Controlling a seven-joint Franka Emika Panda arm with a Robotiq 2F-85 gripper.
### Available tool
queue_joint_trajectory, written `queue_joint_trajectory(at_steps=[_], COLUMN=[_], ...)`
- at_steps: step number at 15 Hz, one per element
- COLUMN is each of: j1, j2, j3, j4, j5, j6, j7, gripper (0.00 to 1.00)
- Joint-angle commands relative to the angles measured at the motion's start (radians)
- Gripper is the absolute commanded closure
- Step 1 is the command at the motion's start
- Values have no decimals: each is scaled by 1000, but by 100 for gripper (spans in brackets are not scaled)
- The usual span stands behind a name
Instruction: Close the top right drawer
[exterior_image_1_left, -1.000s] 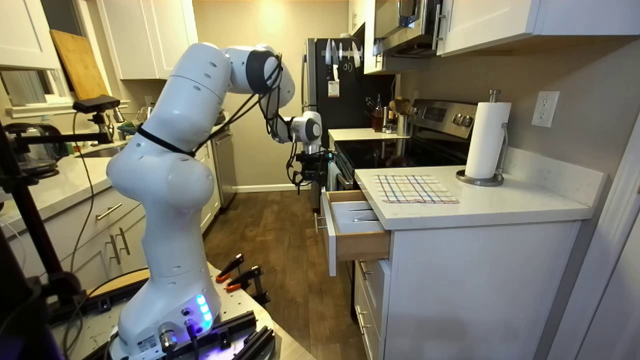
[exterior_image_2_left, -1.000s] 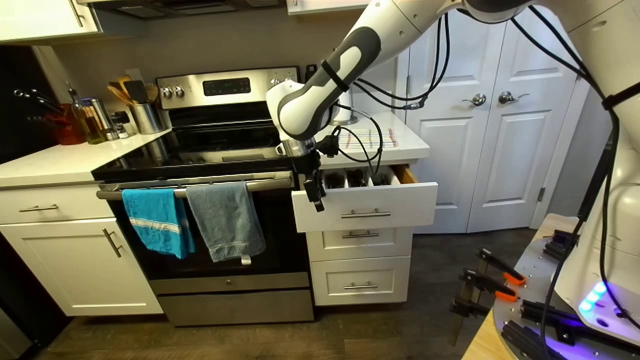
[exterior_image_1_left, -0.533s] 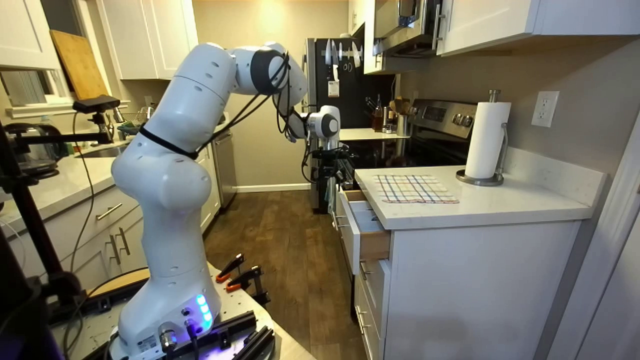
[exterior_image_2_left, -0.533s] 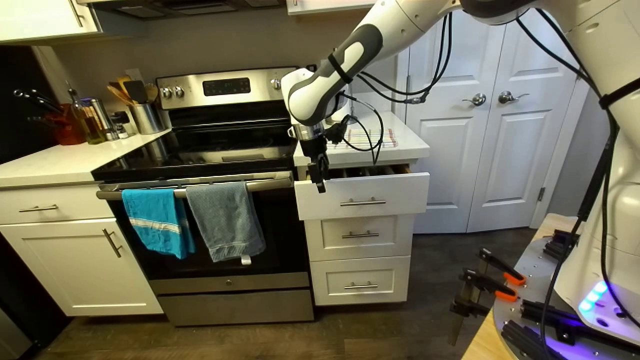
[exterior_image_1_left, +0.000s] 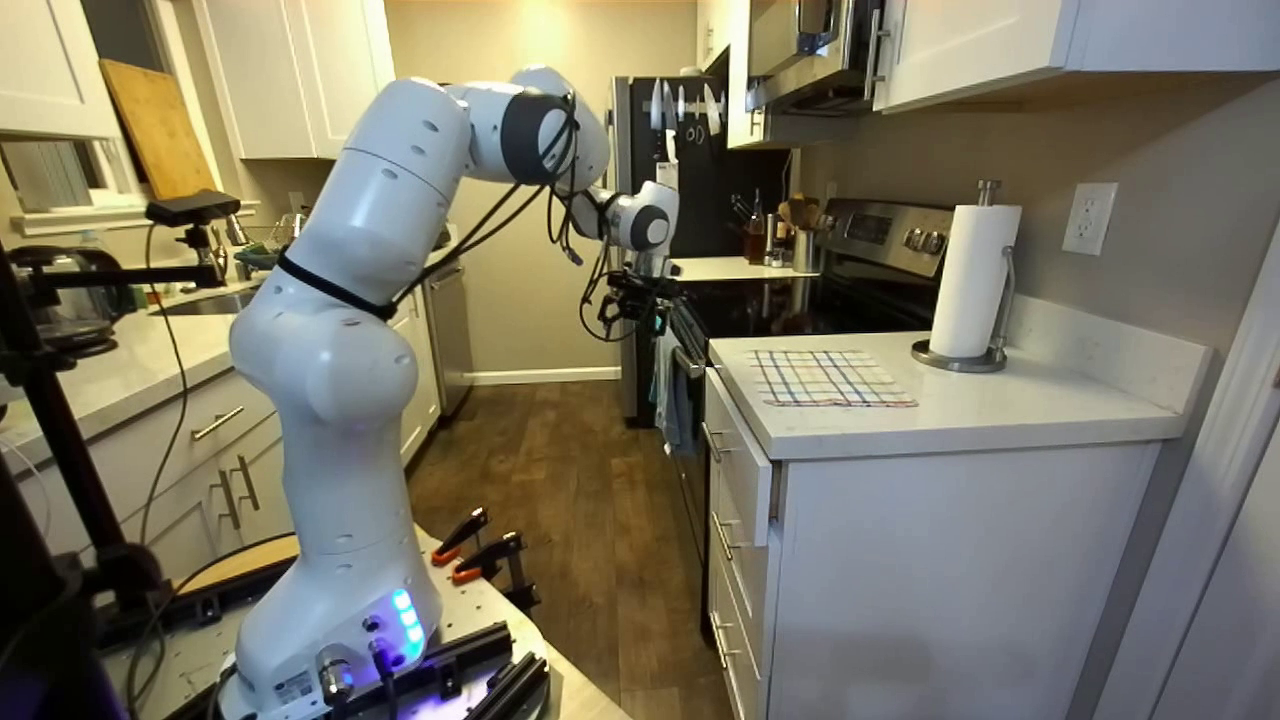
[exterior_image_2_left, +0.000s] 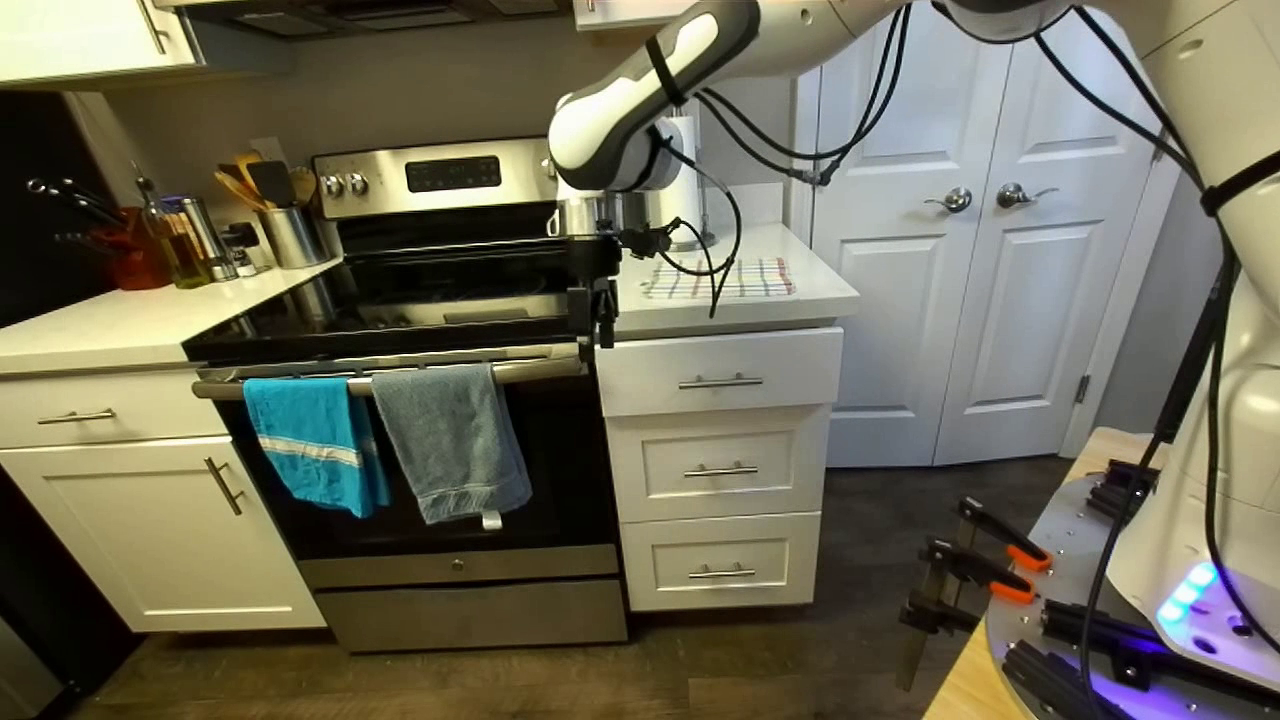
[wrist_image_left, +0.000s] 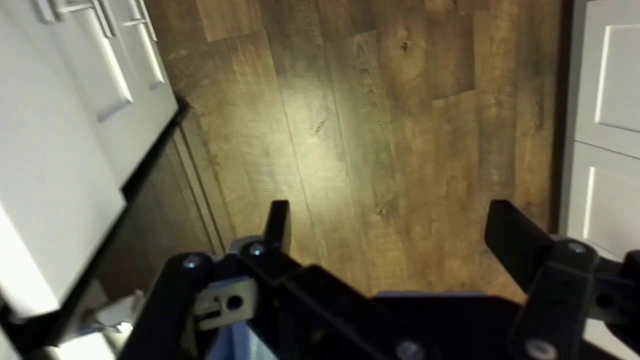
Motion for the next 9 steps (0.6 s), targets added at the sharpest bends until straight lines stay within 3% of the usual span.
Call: queue_joint_trajectory(at_steps=[1,5,6,9], j1=[24,85,91,111], j2=[-108,-165,-102,-127], j3=[56,81,63,70], j4=[-127,-204,-122,-158], j5=[70,67,50,48], j6=[2,-4,-4,-5], j7=[-28,-5,-3,0], gripper=[0,0,0,0])
